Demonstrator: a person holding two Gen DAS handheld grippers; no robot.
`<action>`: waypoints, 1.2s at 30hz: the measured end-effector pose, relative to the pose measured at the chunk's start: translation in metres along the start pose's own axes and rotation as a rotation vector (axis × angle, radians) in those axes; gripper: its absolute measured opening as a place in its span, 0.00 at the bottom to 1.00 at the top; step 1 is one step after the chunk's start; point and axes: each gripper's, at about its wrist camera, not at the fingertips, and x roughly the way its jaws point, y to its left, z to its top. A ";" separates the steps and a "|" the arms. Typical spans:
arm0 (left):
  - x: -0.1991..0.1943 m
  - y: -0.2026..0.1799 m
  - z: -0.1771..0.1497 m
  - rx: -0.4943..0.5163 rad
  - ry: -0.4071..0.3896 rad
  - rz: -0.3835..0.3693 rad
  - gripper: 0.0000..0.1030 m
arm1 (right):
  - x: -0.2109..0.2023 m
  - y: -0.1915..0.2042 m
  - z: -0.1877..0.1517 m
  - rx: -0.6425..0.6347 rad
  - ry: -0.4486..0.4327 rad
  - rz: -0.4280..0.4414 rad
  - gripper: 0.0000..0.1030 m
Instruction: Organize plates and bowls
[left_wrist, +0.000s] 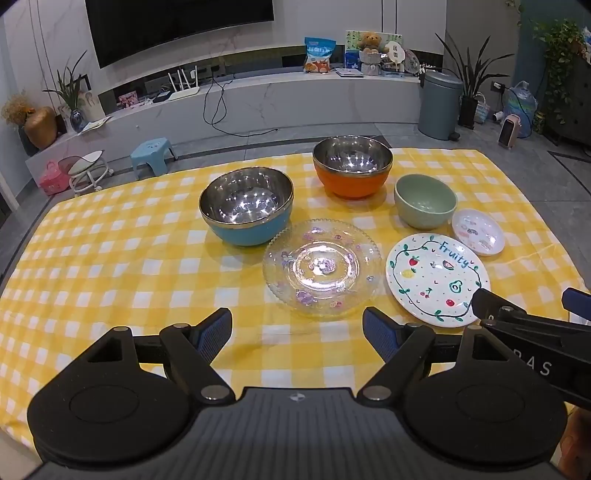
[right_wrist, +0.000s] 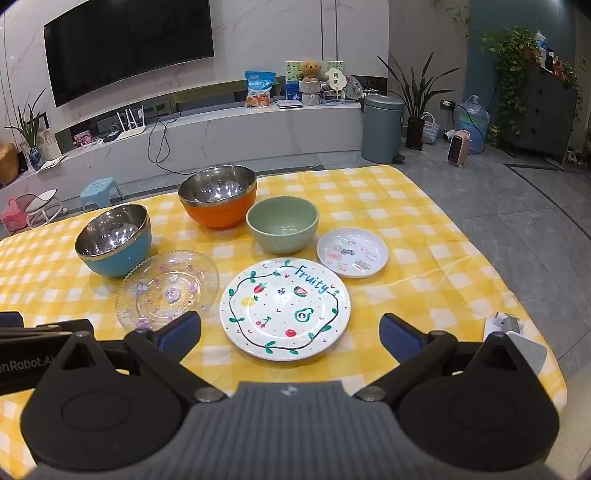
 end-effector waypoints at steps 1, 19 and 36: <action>0.000 0.000 0.000 0.000 0.000 0.000 0.91 | 0.000 0.000 0.000 -0.001 0.000 0.000 0.98; 0.000 0.000 0.000 -0.004 0.003 -0.007 0.91 | 0.000 0.000 0.000 -0.001 0.001 -0.001 0.98; 0.000 0.000 0.001 -0.006 0.004 -0.009 0.91 | 0.000 0.000 0.000 0.000 0.002 -0.001 0.98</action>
